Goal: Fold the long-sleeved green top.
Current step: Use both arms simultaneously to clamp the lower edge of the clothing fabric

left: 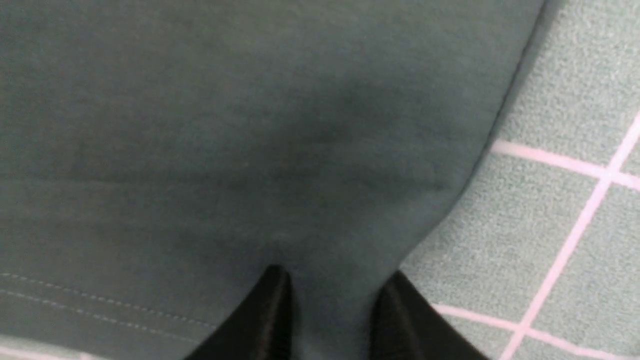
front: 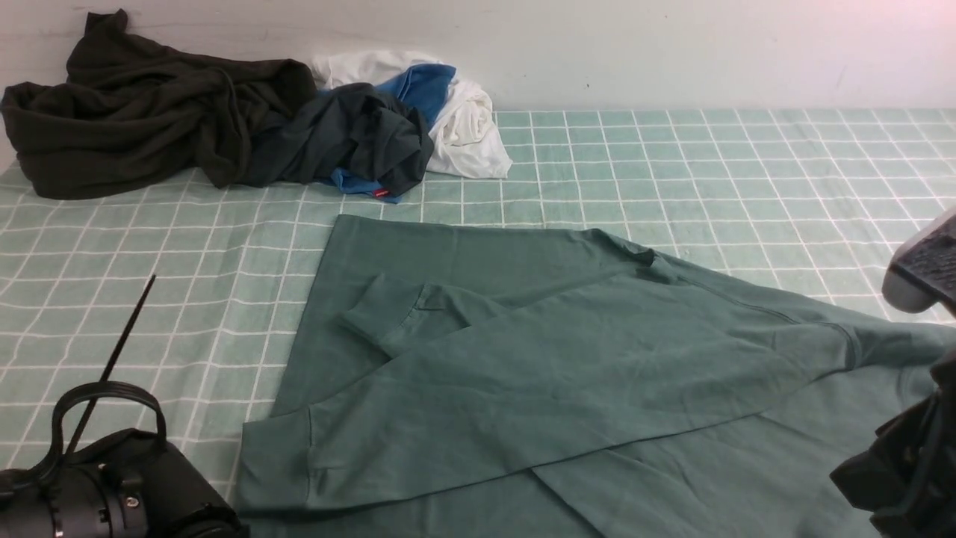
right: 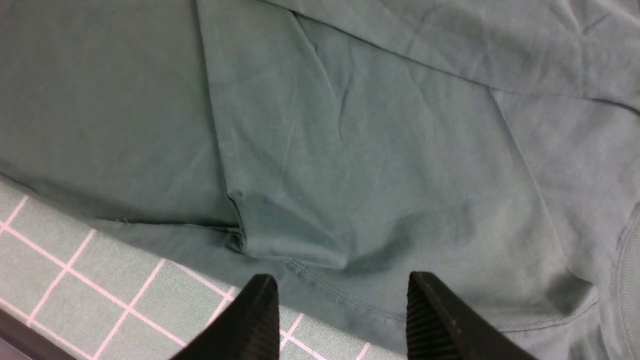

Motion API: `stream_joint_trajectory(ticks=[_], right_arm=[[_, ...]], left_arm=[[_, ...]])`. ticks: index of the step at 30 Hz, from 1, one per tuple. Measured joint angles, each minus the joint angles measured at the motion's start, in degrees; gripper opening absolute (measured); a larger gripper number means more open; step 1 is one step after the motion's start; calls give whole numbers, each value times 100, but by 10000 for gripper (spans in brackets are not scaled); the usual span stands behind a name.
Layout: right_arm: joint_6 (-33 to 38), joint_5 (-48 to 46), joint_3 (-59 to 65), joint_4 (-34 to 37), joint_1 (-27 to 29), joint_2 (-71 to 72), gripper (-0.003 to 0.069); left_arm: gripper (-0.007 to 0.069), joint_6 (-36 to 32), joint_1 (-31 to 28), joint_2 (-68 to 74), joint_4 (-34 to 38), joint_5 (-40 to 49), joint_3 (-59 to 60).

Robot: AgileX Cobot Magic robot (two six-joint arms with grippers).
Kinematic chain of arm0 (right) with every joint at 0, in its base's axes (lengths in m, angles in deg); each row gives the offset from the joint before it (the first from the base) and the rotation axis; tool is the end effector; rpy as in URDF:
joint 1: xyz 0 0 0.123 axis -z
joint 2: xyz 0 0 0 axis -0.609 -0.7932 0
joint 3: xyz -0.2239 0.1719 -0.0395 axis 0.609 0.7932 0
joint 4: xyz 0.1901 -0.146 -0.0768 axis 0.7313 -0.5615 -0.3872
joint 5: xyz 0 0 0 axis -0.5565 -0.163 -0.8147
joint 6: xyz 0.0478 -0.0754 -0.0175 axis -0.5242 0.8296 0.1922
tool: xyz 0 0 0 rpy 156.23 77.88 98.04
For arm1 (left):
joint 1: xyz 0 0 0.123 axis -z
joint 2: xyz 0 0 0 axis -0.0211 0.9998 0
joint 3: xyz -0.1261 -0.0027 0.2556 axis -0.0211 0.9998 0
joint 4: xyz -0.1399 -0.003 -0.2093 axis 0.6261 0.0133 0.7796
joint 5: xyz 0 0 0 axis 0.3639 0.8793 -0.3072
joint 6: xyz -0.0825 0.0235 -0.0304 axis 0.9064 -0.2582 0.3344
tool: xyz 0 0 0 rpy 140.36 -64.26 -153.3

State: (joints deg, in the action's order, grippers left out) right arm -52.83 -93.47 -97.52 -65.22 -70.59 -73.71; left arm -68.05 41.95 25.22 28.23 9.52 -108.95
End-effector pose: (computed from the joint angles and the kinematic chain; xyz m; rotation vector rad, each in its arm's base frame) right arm 0.1403 0.0858 0.3240 -0.7668 2.6821 0.0744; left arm 0.1441 -0.1226 0.1550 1.8683 2.5025 0.0195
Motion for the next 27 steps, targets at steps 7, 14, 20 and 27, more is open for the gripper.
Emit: stream_joint_trajectory(ticks=[7,14,20,27], right_arm=[[0,-48,0,-89,0,0,335],[337,-48,0,-141,0,0,336],[1837,-48,33,347,0,-12,407],[3295,4,939,630,0,-378,542]], left_arm=[[6,185,0,-10,0,107,-238],[6,400,0,9,-28,232,-257],[6,1215,0,-473,-332,1068,-263],[6,1390,0,-1133,-402,1530,-257]])
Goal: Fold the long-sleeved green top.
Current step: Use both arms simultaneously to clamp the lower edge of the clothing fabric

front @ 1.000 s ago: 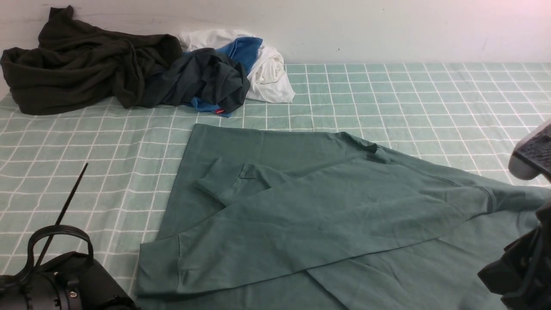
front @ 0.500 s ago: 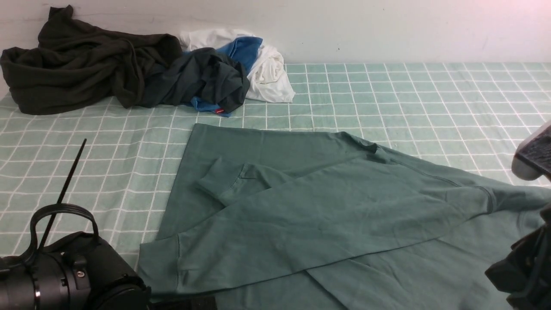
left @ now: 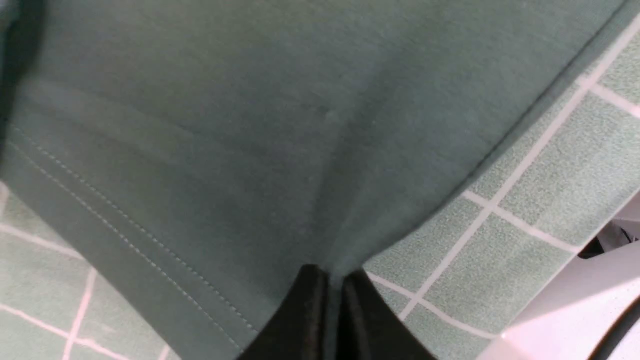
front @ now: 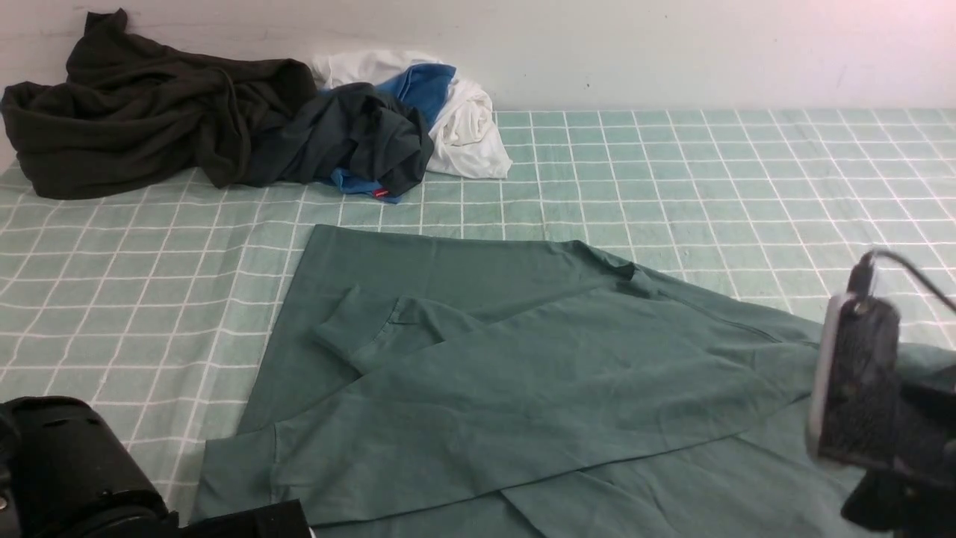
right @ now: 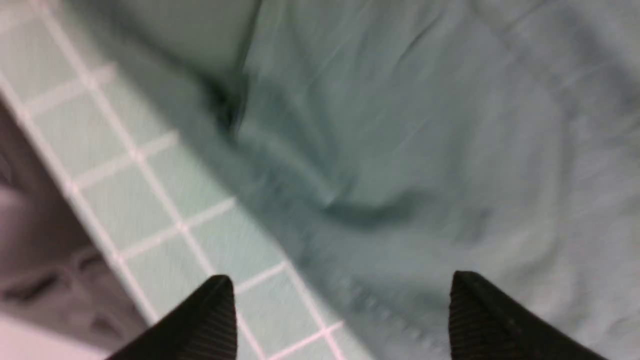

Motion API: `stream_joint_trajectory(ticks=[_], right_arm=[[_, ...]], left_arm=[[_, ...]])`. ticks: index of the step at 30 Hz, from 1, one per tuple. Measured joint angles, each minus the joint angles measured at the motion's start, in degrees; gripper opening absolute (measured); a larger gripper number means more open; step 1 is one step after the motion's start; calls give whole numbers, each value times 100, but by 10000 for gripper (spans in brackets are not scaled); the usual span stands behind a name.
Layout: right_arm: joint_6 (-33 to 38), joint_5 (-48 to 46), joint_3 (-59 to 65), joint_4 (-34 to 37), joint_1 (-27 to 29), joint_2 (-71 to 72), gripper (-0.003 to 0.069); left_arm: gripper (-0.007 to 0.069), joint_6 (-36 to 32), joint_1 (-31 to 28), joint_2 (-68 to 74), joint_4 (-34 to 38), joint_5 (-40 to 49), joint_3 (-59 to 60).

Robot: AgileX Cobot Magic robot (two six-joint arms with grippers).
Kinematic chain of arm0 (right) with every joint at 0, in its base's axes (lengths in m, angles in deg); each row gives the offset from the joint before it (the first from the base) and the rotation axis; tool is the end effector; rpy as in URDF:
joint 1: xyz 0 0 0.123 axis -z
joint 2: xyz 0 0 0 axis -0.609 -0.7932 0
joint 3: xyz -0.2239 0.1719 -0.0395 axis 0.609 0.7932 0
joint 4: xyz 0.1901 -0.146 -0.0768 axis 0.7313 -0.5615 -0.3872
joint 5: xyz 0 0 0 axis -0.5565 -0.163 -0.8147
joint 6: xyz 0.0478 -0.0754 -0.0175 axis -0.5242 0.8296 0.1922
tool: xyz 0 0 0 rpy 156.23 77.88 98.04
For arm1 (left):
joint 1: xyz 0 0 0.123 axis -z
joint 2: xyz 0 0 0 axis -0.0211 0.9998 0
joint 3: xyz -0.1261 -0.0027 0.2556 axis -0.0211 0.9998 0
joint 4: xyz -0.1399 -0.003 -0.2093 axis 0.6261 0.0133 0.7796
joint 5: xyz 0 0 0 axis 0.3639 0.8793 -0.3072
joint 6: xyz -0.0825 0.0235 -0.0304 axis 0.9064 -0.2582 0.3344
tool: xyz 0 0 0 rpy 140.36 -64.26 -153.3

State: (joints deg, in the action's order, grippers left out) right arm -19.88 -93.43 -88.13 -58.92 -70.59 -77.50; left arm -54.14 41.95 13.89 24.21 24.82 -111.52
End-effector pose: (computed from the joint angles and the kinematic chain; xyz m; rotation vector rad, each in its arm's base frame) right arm 0.1323 0.0919 0.2686 -1.5892 2.5678 0.0832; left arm 0.1291 -0.1021 0.1998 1.5989 2.6918 0.1207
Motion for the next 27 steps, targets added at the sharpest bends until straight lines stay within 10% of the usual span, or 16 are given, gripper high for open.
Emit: stream_joint_trajectory(ticks=[19,27], right_arm=[[598,2481,1458,-939,0,-1945,541],[371,2494,1338,-1290,-11,-1878,288]], left_arm=[[6,13,0,-14,0,-227,0],[6,13,0,-14,-34,-247,4]])
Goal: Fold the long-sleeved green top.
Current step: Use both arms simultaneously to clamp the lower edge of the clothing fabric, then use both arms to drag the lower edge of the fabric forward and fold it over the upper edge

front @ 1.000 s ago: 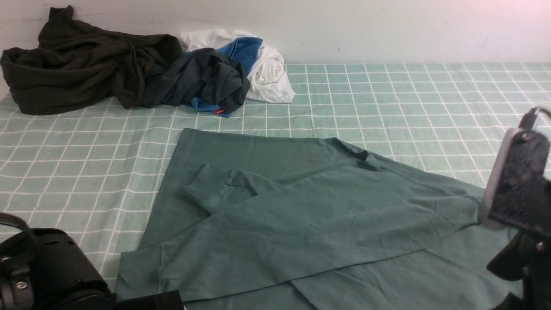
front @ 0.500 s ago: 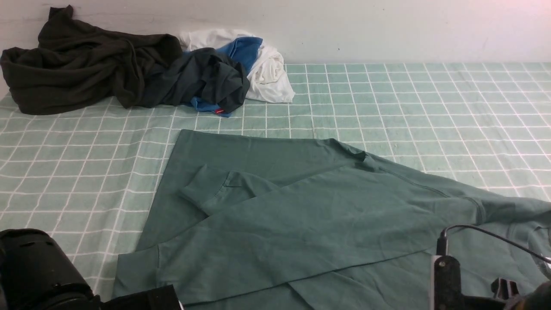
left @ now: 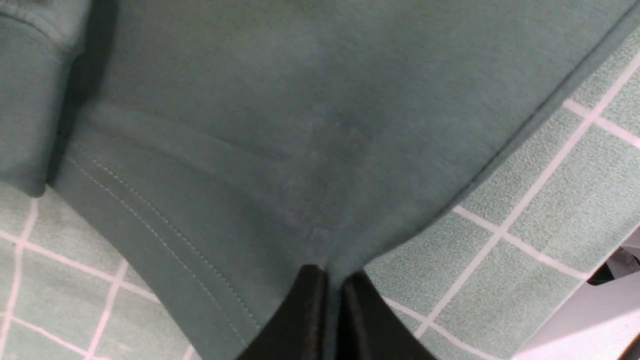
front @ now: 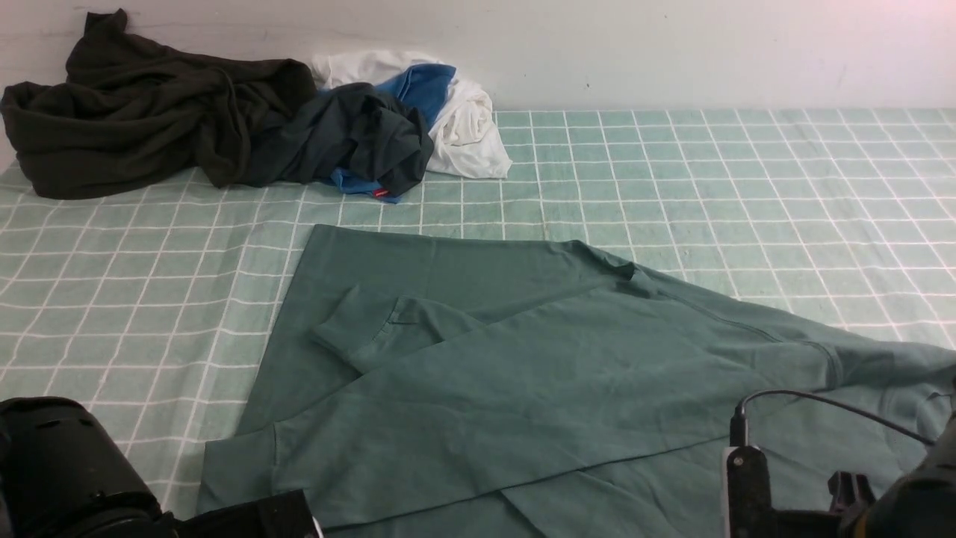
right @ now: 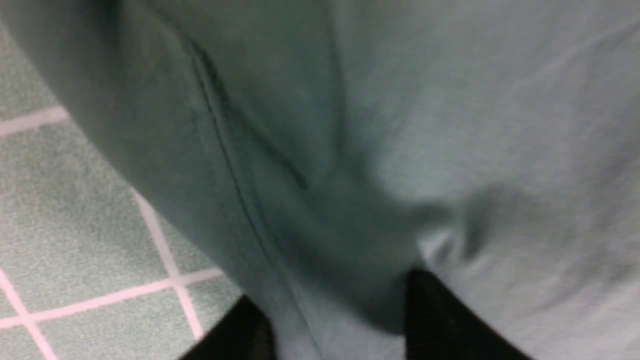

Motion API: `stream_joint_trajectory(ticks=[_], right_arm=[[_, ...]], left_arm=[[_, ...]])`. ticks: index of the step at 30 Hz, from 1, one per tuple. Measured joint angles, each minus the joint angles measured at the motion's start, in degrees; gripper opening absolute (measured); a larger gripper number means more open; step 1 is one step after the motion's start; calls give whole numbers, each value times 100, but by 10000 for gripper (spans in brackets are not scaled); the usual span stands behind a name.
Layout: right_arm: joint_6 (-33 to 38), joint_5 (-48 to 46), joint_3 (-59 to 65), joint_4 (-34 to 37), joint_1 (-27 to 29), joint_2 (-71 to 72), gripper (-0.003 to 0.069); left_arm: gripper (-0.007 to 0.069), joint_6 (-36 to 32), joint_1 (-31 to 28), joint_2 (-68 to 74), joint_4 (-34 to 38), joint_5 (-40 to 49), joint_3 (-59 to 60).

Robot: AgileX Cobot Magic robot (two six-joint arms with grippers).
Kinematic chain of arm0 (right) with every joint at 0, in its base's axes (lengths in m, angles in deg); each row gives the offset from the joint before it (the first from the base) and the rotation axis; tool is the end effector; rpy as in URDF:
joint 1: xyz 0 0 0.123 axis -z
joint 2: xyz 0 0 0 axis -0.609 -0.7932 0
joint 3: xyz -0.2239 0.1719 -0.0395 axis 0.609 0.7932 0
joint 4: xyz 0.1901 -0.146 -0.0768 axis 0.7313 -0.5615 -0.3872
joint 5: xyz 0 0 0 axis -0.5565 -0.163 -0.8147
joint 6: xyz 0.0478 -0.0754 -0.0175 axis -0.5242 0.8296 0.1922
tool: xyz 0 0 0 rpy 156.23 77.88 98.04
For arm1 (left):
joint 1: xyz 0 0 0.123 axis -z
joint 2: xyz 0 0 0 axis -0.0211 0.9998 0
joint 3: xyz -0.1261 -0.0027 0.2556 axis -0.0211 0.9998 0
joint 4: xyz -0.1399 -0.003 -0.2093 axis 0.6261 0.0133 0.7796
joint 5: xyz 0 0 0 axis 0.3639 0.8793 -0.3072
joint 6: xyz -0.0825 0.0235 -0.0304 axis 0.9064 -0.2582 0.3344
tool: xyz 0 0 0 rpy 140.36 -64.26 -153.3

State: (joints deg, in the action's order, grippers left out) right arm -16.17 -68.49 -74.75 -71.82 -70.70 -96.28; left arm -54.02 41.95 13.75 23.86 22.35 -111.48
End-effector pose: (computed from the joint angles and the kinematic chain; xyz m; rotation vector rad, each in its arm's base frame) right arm 0.1622 0.0928 0.1582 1.9045 -2.4831 0.1907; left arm 0.1320 -0.1042 0.2001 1.5798 2.6513 0.1116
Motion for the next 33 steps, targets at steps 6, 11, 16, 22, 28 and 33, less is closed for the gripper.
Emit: stream_joint_trajectory(ticks=[6,11,16,22,28,33], right_arm=[[-10,-309,-328,-48,0,20,43],[-70,-1188,-1419,-322,42,13,17],[68,-1267,-2679,-239,534,-209,17],[604,-1225,-4331,434,1546,-1220,17],[658,-1084,-5427,744,2155,-2423,17],[589,-869,-5954,794,2315,-3185,18]], left_arm=[[6,11,0,0,-7,-120,-11],[6,450,-368,0,-209,-27,-550],[11,285,-1182,238,-550,5,-1643],[17,-206,-2145,1655,-626,-29,-3600],[17,-260,-2597,3399,-760,-55,-5635],[17,-260,-2746,4504,-760,-115,-6732]])
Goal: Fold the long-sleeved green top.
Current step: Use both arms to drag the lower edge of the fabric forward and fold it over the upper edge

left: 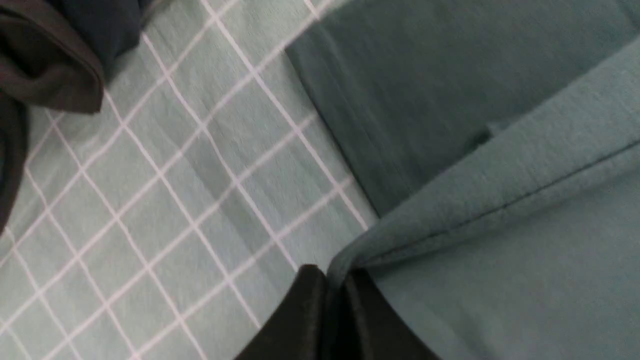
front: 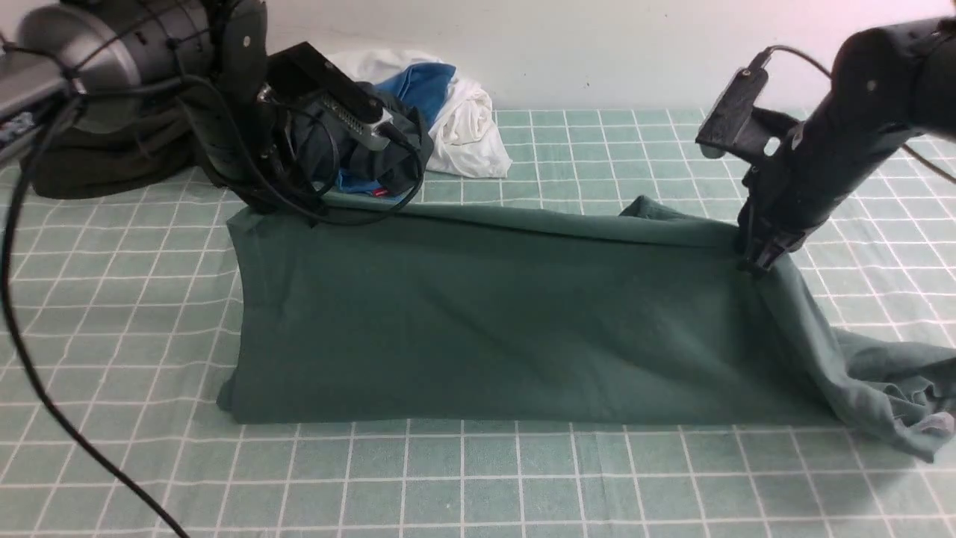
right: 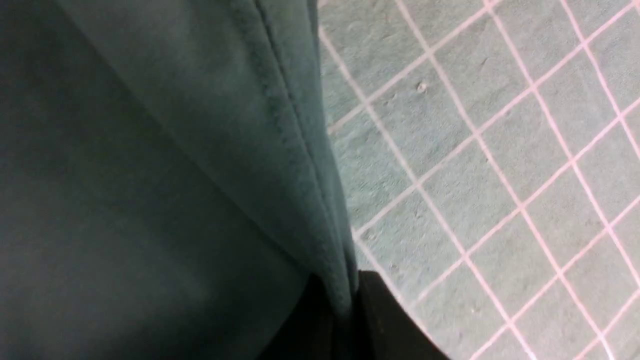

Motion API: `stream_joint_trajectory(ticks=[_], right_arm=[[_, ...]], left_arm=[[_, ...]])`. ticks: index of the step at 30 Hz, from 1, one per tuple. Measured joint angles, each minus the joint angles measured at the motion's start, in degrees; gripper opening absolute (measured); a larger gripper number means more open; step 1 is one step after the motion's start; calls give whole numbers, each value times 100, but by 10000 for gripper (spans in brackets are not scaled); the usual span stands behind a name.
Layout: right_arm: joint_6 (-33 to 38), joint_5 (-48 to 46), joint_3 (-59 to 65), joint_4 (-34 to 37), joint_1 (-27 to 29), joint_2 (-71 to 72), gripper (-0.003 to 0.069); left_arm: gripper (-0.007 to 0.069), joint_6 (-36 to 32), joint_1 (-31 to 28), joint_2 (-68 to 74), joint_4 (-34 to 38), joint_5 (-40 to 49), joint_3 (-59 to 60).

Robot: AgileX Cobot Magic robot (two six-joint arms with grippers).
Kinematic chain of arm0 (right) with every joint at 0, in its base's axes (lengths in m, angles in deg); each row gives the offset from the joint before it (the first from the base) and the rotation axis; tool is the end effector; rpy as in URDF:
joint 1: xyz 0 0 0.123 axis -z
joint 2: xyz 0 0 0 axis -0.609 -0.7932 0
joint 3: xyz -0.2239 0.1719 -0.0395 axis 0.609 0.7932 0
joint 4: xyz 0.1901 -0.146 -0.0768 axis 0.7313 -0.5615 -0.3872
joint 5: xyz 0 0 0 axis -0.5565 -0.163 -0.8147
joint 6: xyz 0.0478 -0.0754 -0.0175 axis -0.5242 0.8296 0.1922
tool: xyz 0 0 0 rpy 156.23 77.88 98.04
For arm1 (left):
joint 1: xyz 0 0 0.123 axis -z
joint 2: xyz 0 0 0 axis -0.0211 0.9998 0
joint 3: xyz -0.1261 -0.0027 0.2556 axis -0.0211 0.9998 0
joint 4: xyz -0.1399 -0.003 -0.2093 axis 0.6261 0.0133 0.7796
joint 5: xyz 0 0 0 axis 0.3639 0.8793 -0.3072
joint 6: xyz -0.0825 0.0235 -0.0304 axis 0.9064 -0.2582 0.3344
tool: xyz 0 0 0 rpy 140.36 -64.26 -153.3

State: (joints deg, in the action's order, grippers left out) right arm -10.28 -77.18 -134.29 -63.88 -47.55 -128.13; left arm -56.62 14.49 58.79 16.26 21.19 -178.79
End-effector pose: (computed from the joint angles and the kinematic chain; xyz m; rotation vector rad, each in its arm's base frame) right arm 0.4129 0.0707 0.2326 -1.2341 2.5460 -0.1632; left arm 0.4361 -0.0855 0.2666 0.8929 2.5394 0.3326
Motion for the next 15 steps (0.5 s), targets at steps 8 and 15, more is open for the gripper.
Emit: stream_joint_trajectory(ticks=[8,15], right_arm=[[-927,573,-556,-140,181,-759,199],[-2950,-261,-1173,-870,218,-591,366]], left_arm=[[77,34,-94,1173,-135,-481,-756],[323,797,-207,1279,-235,-752,-974]])
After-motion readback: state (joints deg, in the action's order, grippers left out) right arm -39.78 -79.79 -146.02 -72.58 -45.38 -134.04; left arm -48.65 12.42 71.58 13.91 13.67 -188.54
